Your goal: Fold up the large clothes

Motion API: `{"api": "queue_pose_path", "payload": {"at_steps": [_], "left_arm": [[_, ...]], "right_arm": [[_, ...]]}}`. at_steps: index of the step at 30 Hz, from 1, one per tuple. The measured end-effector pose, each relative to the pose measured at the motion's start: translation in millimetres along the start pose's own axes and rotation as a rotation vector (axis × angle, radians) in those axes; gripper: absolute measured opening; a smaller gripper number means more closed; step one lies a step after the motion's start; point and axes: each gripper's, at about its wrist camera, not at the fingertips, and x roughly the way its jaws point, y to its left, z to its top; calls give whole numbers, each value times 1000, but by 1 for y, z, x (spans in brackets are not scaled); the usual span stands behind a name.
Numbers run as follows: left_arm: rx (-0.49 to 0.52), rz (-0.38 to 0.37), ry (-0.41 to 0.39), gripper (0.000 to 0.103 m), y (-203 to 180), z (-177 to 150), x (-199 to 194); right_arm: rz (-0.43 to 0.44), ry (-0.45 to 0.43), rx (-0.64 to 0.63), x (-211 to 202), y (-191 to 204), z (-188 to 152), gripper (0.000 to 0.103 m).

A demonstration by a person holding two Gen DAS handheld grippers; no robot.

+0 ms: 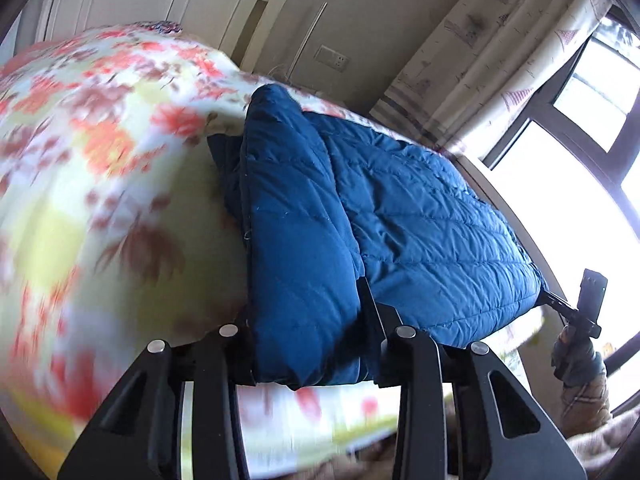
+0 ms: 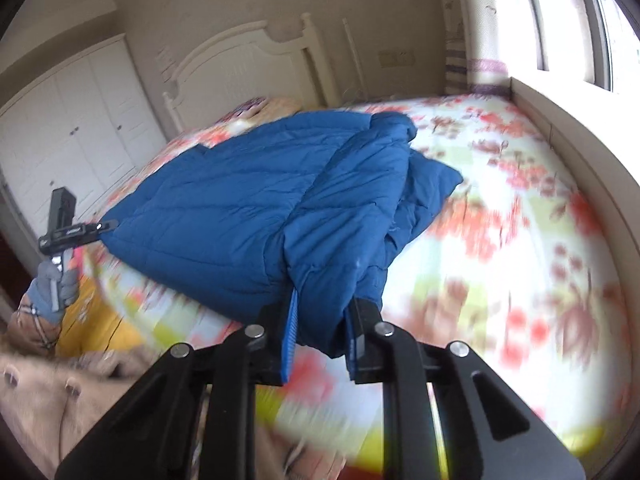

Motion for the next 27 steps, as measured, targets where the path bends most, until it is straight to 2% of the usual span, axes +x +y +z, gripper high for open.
{"api": "queue_pose_path", "payload": {"at_steps": [4, 5, 6, 7, 8, 9, 10, 11, 12, 13, 14, 16, 18, 21, 23, 25, 27], "left_arm": [[-17, -11, -7, 33, 0, -30, -18], [-16, -12, -17, 34, 0, -34, -19], [-16, -9, -24, 35, 1, -34, -18], [-17, 9, -27, 46, 0, -34, -17], [-23, 63, -40, 53, 0, -31, -20], [-25, 113, -78, 53, -2, -28, -27], [-20, 188, -149, 59, -8, -22, -40], [-10, 250, -205, 74, -15, -17, -50], [20, 304, -284, 80, -28, -12, -63], [65, 313, -342, 92, -46, -6, -72], [101, 305, -357, 97, -58, 0, -74], [182, 297, -330, 99, -93, 16, -59], [211, 302, -304, 99, -113, 27, -37], [216, 336, -204, 99, -135, 51, 19], [226, 359, -133, 99, -145, 68, 55], [266, 403, -94, 99, -154, 75, 81], [318, 462, -46, 99, -155, 79, 113]], "right_arm": [[18, 17, -5, -22, 8, -25, 21], [11, 14, -11, -24, 8, -26, 28], [-5, 11, -15, -25, 8, -27, 41], [-16, 15, -11, -25, 6, -25, 50], [-41, 6, 3, -29, 3, -20, 62], [-64, -25, 20, -36, 2, -14, 67], [-90, -76, 42, -47, 1, -7, 69], [-124, -154, 54, -63, 6, 4, 70], [-134, -195, 43, -71, 13, 10, 71], [-134, -236, 6, -77, 26, 18, 71], [-141, -255, -41, -78, 41, 25, 71], [-163, -259, -127, -63, 78, 39, 75], [-130, -221, -197, -30, 117, 51, 77], [-207, -177, -338, 28, 171, 69, 77], [-208, -141, -390, 55, 189, 83, 77], [-261, -86, -434, 85, 200, 95, 77], [-311, 16, -489, 117, 200, 102, 78]]}}
